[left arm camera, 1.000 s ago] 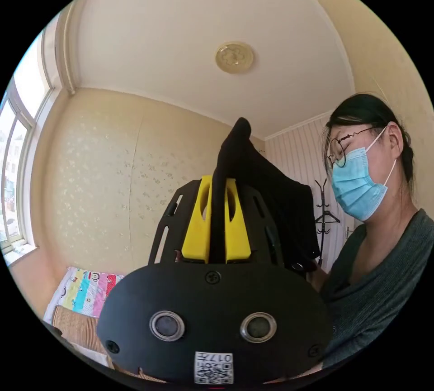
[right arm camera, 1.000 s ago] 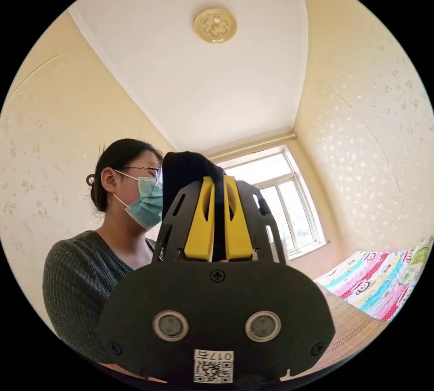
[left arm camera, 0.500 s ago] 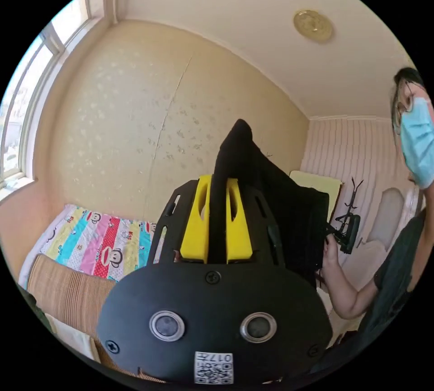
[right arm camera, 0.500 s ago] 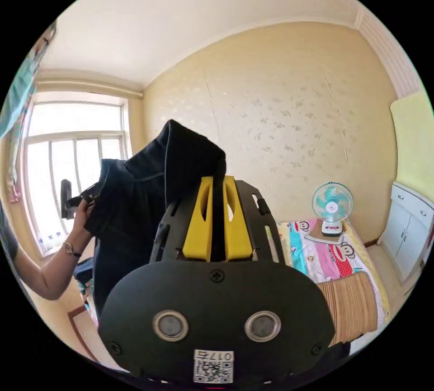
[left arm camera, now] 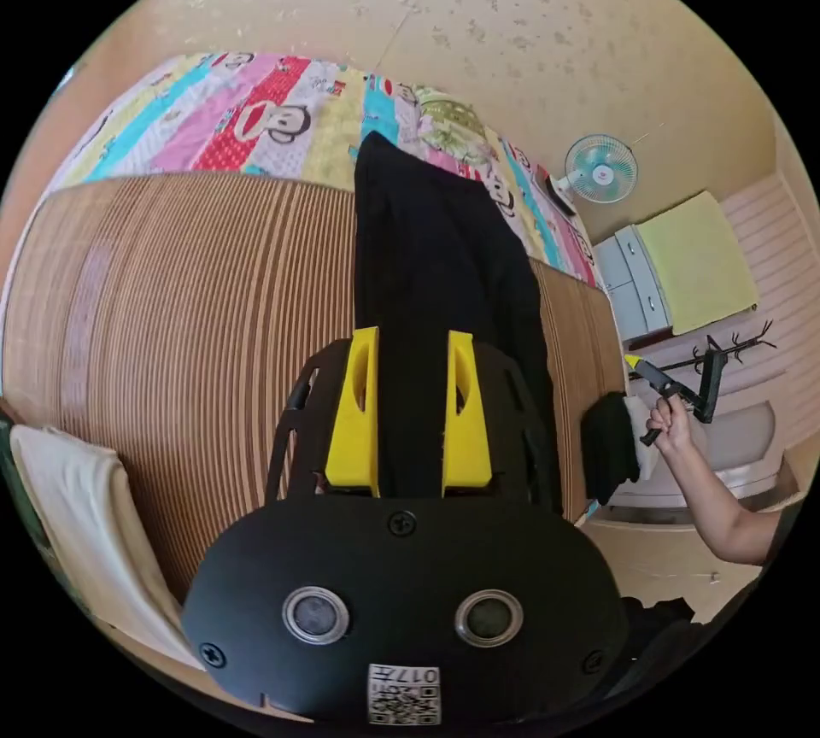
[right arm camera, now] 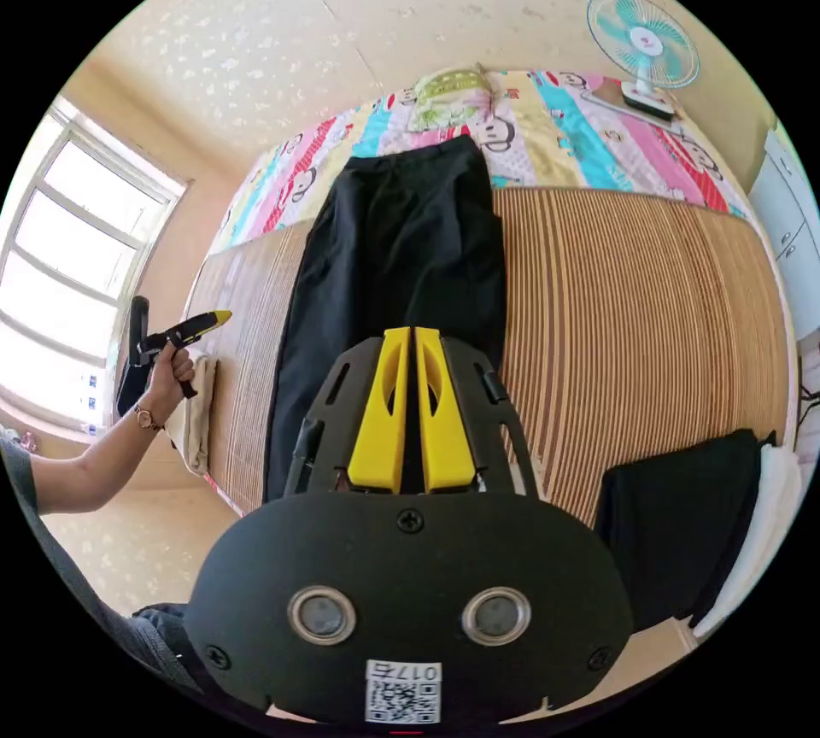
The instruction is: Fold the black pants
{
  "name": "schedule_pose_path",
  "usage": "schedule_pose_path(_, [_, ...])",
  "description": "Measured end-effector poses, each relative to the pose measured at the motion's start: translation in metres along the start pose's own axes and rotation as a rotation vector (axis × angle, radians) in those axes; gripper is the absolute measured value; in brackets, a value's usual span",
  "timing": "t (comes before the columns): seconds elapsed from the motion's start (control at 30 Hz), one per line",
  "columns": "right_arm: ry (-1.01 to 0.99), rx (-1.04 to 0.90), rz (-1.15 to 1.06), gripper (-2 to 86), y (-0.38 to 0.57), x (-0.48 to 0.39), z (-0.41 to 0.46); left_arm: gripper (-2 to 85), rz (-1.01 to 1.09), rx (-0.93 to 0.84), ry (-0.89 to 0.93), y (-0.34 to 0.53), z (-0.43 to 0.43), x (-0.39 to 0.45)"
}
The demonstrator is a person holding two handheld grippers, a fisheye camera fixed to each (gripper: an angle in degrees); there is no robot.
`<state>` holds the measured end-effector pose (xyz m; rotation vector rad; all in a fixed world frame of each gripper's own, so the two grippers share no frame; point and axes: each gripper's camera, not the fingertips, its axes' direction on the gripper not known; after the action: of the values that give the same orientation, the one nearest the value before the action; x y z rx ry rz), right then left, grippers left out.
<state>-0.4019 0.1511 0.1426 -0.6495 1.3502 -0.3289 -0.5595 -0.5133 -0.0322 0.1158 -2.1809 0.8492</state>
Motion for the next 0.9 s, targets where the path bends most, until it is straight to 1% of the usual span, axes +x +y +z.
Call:
schedule_pose_path(0.03, [-0.018, -0.079, 0.041, 4.2, 0.033, 0.009, 0.016, 13.2, -0.056, -0.048, 0.03, 0.044, 0.017, -0.021])
schedule_pose_path(0.07, [-0.006, -0.136, 0.07, 5.5, 0.06, 0.016, 0.024, 13.5, -0.086, -0.062, 0.036, 0.065, 0.023, -0.029])
schedule_pose_path(0.13, [0.056, -0.187, 0.095, 7.5, 0.088, 0.024, 0.027, 14.8, -0.193, -0.095, 0.043, 0.135, 0.031, -0.044])
schedule_pose_path(0.2, [0.154, -0.234, 0.098, 9.0, 0.103, 0.033, 0.028, 15.5, -0.239, -0.107, 0.019, 0.172, 0.029, -0.044])
schedule_pose_path(0.23, [0.237, -0.277, 0.092, 9.7, 0.106, 0.039, 0.028, 15.9, -0.265, -0.113, 0.004, 0.189, 0.028, -0.041])
schedule_pose_path(0.27, [0.327, -0.307, 0.096, 9.3, 0.107, 0.046, 0.025, 15.9, -0.277, -0.117, 0.003, 0.195, 0.029, -0.039])
schedule_pose_path(0.33, [0.412, -0.314, 0.115, 8.9, 0.108, 0.053, 0.015, 15.5, -0.286, -0.1, 0.003, 0.21, 0.032, -0.028])
schedule_pose_path(0.4, [0.332, -0.322, 0.15, 8.3, 0.109, 0.062, 0.004, 13.7, -0.277, -0.048, -0.042, 0.214, 0.028, -0.023])
schedule_pose_path(0.47, [0.254, -0.318, 0.162, 7.8, 0.107, 0.072, -0.019, 5.9, -0.269, -0.057, -0.115, 0.208, 0.026, -0.022])
schedule_pose_path(0.5, [0.239, -0.326, 0.161, 7.8, 0.106, 0.074, -0.024, 1.8, -0.245, -0.13, -0.16, 0.2, 0.03, -0.023])
schedule_pose_path(0.53, [0.213, -0.34, 0.158, 7.8, 0.104, 0.079, -0.036, 0.6, -0.196, -0.181, -0.12, 0.192, 0.03, -0.023])
schedule_pose_path(0.57, [0.185, -0.365, 0.15, 7.9, 0.103, 0.084, -0.046, 0.4, -0.17, -0.194, -0.081, 0.188, 0.027, -0.023])
schedule_pose_path(0.6, [0.169, -0.378, 0.142, 8.0, 0.102, 0.087, -0.051, -0.1, -0.097, -0.187, 0.054, 0.182, 0.014, -0.025])
schedule_pose_path(0.63, [0.135, -0.398, 0.126, 8.2, 0.101, 0.093, -0.062, -0.4, -0.061, -0.098, 0.274, 0.18, -0.011, -0.037])
schedule_pose_path(0.67, [0.096, -0.411, 0.123, 8.8, 0.101, 0.102, -0.074, -0.5, -0.082, -0.043, 0.388, 0.182, -0.023, -0.048])
schedule_pose_path(0.7, [0.065, -0.412, 0.127, 9.2, 0.101, 0.107, -0.08, -0.6, -0.163, 0.057, 0.57, 0.188, -0.044, -0.077])
schedule_pose_path(0.73, [-0.008, -0.404, 0.142, 9.9, 0.103, 0.117, -0.091, -0.7, -0.248, 0.144, 0.625, 0.201, -0.061, -0.105])
schedule_pose_path(0.77, [-0.093, -0.386, 0.142, 10.5, 0.103, 0.126, -0.101, -0.8, -0.295, 0.16, 0.581, 0.208, -0.067, -0.116])
schedule_pose_path(0.8, [-0.123, -0.38, 0.135, 9.9, 0.104, 0.129, -0.106, -0.8, -0.369, 0.149, 0.437, 0.221, -0.076, -0.134])
schedule_pose_path(0.83, [-0.137, -0.384, 0.107, 8.9, 0.103, 0.133, -0.114, -0.8, -0.424, 0.131, 0.345, 0.23, -0.081, -0.148])
schedule_pose_path(0.9, [-0.089, -0.462, 0.014, 5.5, 0.102, 0.129, -0.118, -0.7, -0.493, 0.106, 0.294, 0.237, -0.079, -0.164])
